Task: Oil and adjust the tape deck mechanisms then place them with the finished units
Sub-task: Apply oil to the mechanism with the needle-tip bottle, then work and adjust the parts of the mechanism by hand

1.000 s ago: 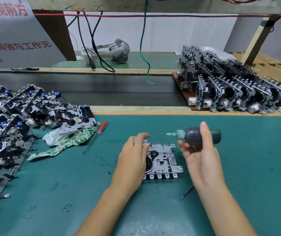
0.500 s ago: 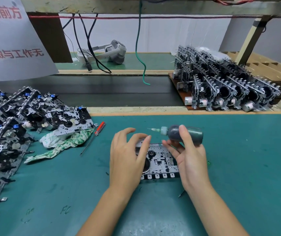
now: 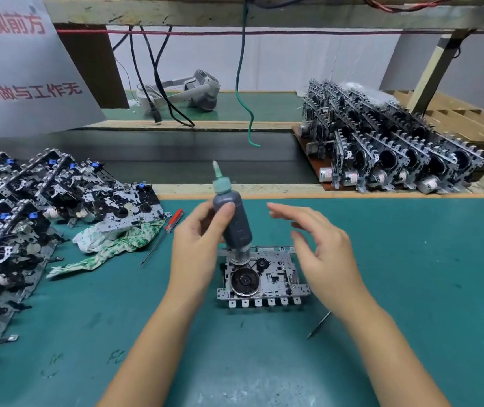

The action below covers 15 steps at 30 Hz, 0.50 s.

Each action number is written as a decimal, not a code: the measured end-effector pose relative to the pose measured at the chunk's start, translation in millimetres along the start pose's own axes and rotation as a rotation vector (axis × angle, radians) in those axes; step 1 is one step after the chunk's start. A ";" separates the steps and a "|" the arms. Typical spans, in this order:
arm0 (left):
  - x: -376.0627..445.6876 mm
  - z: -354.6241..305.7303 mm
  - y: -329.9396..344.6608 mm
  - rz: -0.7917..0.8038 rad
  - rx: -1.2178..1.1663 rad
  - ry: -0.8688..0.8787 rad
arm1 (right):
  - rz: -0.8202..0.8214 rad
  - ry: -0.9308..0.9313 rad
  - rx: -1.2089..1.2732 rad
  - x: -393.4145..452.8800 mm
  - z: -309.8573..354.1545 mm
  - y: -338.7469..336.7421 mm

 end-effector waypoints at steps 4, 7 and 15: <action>7.6 13.0 -13.8 -0.097 0.090 0.000 | 0.160 0.189 -0.034 4.7 -6.0 -7.5; 9.0 19.3 -19.2 -0.160 0.153 0.003 | 0.243 0.245 -0.103 2.0 -9.1 -7.1; 11.6 41.8 -26.0 -0.158 0.398 -0.026 | 0.858 0.280 -0.417 6.1 -23.0 -7.9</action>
Point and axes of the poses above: each hand's wrist, its own x-axis towards the middle knuckle, its own y-axis out of the palm, z = x × y, the point moved 1 cm from there along x, towards the middle knuckle, and after that the axes turned 2 degrees about -z, right-handed, at the moved point
